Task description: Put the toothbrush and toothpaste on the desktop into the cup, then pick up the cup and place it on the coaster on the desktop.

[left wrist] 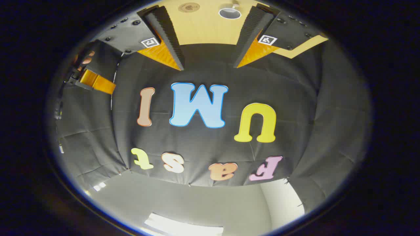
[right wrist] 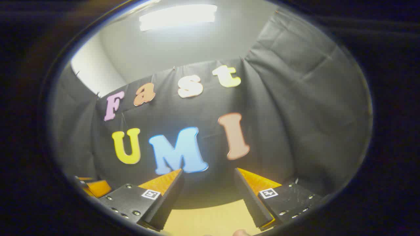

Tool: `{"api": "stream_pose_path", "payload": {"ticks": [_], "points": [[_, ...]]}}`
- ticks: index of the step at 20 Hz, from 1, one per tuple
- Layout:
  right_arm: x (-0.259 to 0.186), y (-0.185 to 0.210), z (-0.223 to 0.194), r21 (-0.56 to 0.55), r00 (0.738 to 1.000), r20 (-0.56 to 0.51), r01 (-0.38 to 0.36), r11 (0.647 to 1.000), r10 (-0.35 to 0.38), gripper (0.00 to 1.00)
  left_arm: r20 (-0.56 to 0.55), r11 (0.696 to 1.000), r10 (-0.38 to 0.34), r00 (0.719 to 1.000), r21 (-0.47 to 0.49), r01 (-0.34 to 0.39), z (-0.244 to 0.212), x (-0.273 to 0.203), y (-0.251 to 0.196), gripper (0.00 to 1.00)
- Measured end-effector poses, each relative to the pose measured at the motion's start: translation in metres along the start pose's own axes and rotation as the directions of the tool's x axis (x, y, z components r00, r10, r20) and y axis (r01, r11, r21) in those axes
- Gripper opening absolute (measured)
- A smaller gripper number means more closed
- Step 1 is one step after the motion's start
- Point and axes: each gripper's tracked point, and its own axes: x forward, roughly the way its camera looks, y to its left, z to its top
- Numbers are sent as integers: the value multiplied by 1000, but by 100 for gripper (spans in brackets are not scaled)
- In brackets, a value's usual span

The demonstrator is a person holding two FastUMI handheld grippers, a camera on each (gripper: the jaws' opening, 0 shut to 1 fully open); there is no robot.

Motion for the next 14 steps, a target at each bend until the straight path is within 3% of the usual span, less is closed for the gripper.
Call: {"api": "stream_pose_path", "payload": {"ticks": [1,2,4,5,8,9,14], "points": [[-3,4,-5,14,999,-33,12,1000,-12,94,-5,1000,2,1000,1,-2,2,-6,9,93],[-7,6,9,-8,999,24,29,1000,-29,96,-13,1000,14,1000,4,-14,1,-11,18,93],[-19,7,41,-114,974,221,72,991,-46,95,-41,999,31,999,-15,-31,-9,-13,33,95],[-21,14,44,-170,968,249,87,982,-43,92,-63,999,34,997,-28,-36,-16,-14,38,93],[-28,19,-1,-299,993,117,68,952,-34,98,-127,996,81,989,-34,-86,-35,-16,55,94],[-33,18,-11,-315,996,83,66,947,-42,94,-137,994,100,986,-26,-104,-39,-16,58,95],[-46,12,-20,-340,997,48,72,938,-59,95,-180,992,123,976,50,-116,-53,-19,55,93]]}}
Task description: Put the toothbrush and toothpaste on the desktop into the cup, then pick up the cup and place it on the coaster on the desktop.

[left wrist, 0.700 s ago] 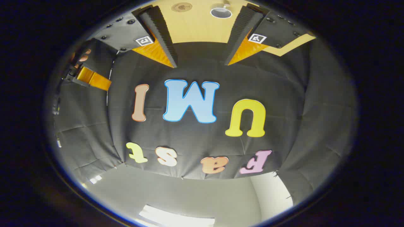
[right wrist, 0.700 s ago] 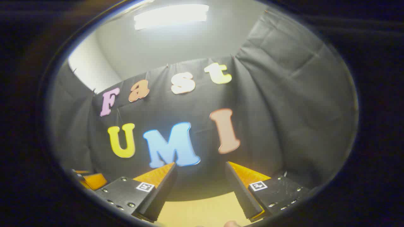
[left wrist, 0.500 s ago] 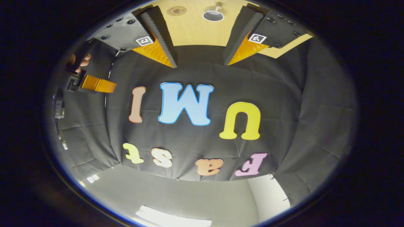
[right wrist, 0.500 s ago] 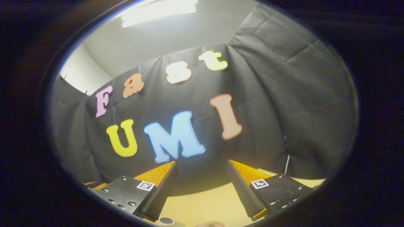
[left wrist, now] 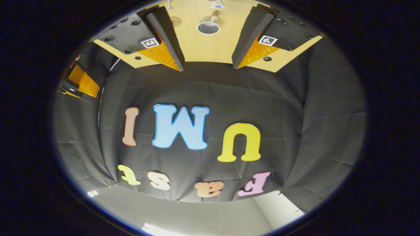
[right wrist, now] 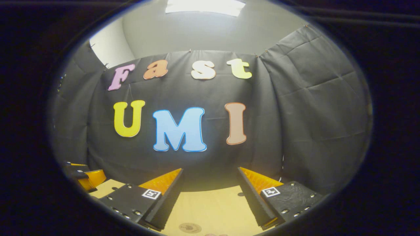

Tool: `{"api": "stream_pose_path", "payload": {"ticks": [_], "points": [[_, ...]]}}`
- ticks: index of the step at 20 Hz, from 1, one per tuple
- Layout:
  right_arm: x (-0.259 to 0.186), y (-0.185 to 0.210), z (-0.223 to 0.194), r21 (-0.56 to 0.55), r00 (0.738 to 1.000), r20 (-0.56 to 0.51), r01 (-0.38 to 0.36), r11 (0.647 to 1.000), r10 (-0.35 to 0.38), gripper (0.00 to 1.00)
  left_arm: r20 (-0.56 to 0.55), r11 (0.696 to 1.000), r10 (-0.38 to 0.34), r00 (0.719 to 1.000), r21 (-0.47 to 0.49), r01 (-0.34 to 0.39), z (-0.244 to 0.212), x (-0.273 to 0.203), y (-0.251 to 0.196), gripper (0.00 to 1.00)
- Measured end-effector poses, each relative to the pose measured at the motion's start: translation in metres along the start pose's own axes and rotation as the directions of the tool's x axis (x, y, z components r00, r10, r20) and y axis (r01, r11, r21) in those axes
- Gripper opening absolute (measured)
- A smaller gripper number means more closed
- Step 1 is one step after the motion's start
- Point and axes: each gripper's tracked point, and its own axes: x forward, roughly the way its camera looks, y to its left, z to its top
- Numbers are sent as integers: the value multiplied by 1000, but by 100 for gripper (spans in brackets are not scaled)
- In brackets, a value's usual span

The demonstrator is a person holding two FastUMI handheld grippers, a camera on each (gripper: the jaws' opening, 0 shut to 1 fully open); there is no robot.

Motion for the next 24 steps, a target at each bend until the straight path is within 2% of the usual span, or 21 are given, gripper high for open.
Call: {"api": "stream_pose_path", "payload": {"ticks": [1,3,6,7,9,10,11,12,15,17,20,22,24], "points": [[0,3,-6,-16,1000,-16,-11,1000,11,93,-11,1000,-6,1000,0,6,-3,0,-3,92],[1,11,-25,-17,996,-78,-48,999,47,96,-47,1000,-22,999,-5,22,-16,2,-12,95],[2,21,-61,4,977,-194,-95,995,94,94,-124,999,-46,991,6,47,-46,4,-19,93],[1,26,-75,5,968,-227,-113,994,111,96,-155,998,-55,986,8,57,-59,5,-22,95],[-8,33,-104,2,942,-304,-153,988,146,96,-215,998,-65,975,13,69,-83,2,-26,96],[-12,37,-119,2,923,-348,-176,984,165,96,-251,997,-71,965,11,76,-96,2,-26,94],[-17,41,-136,5,901,-394,-196,981,182,96,-287,997,-77,955,6,83,-110,0,-28,96],[-23,45,-152,10,875,-442,-216,976,198,96,-323,996,-81,943,2,86,-125,-2,-28,92],[-43,55,-203,45,771,-591,-263,964,238,96,-433,996,-80,898,-7,86,-173,-9,-25,96],[-58,59,-234,65,687,-685,-274,959,243,96,-513,996,-90,854,-22,91,-207,-15,-27,94],[-84,64,-276,102,556,-794,-275,956,244,96,-616,995,-98,781,-52,84,-250,-28,-27,94],[-104,65,-303,122,468,-851,-264,957,238,97,-684,995,-99,723,-68,72,-280,-34,-27,94],[-121,68,-321,145,361,-904,-244,959,229,95,-746,996,-89,660,-70,55,-308,-38,-28,94]]}}
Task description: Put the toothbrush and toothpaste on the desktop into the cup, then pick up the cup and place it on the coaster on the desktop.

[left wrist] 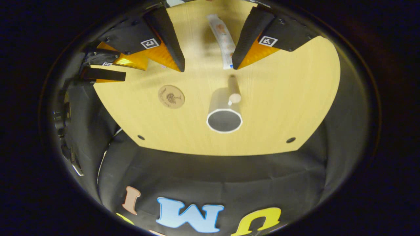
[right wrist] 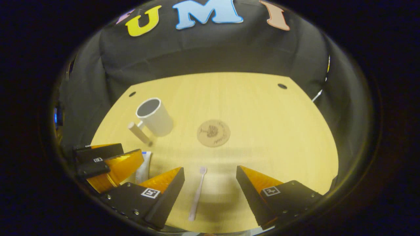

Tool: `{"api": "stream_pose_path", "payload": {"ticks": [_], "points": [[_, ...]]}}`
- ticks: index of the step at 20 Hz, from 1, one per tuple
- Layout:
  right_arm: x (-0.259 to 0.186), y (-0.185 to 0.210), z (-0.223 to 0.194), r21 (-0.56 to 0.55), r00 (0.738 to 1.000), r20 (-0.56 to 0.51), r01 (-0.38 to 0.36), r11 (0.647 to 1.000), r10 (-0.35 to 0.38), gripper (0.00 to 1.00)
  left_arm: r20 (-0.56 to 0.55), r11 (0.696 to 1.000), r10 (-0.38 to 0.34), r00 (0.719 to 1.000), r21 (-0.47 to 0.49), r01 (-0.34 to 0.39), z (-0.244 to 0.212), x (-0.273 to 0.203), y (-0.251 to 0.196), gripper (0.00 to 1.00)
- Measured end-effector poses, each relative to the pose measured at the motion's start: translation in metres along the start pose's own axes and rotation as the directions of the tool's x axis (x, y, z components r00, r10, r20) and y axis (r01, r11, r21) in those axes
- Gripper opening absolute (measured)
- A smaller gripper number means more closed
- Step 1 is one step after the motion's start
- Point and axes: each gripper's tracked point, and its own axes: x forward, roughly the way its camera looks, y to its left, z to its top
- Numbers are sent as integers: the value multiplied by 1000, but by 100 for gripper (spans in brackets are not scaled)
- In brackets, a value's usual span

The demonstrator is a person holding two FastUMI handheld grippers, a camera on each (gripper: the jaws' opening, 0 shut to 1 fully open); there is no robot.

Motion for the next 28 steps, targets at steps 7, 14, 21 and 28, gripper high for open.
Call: {"api": "stream_pose_path", "payload": {"ticks": [7,14,21,28], "points": [[0,4,-42,47,955,-296,-2,999,16,98,-247,997,33,968,-57,-49,-71,30,23,96],[6,4,-46,4,937,-346,46,999,-42,95,-334,990,117,935,-30,-135,-90,46,34,94],[6,2,-52,-10,891,-444,98,995,-92,98,-358,989,136,924,-4,-147,-88,52,34,92],[10,3,-49,36,874,-481,96,995,-67,16,-411,988,137,901,-4,-152,-82,55,35,49]]}}
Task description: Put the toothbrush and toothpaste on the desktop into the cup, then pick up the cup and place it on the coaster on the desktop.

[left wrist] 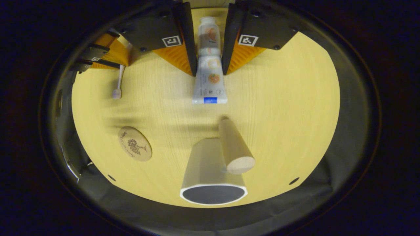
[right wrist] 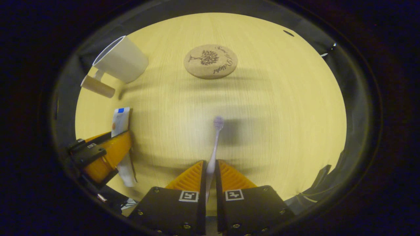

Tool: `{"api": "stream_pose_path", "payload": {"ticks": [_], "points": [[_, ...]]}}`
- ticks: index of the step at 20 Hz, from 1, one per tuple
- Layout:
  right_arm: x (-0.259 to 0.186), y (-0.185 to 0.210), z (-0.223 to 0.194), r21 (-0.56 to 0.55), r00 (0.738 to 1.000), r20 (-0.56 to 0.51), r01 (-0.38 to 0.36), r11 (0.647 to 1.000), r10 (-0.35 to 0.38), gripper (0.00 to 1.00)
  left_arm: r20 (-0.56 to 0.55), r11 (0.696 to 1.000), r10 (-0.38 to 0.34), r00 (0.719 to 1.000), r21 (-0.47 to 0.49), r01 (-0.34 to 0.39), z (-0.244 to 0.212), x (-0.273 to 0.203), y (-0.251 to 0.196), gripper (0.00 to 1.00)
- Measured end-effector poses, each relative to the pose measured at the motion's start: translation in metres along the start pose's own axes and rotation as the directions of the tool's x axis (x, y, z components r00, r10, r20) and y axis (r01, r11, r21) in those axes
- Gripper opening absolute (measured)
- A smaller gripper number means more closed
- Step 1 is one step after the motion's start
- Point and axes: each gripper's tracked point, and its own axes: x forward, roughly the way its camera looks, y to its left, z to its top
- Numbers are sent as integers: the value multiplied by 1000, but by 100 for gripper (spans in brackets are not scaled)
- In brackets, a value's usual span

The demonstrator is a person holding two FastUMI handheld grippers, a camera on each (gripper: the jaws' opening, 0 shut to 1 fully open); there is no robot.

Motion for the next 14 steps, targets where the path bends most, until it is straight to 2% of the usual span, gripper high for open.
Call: {"api": "stream_pose_path", "payload": {"ticks": [2,3,4,8,14], "points": [[-7,-1,0,27,1000,0,3,1000,-3,15,-13,1000,3,1000,13,-3,1,-4,-2,31],[-4,-1,4,28,1000,12,5,1000,-6,3,8,1000,4,1000,23,-5,1,0,-1,27],[-3,-1,2,25,1000,7,6,1000,-6,4,-7,1000,2,1000,20,-1,-1,-4,-2,24],[-3,-1,2,10,1000,7,3,1000,-3,3,-3,1000,-9,1000,15,9,-1,-4,1,23],[-2,-1,3,-2,1000,14,2,1000,-2,4,16,994,19,1000,-110,-17,-2,-27,46,22]]}}
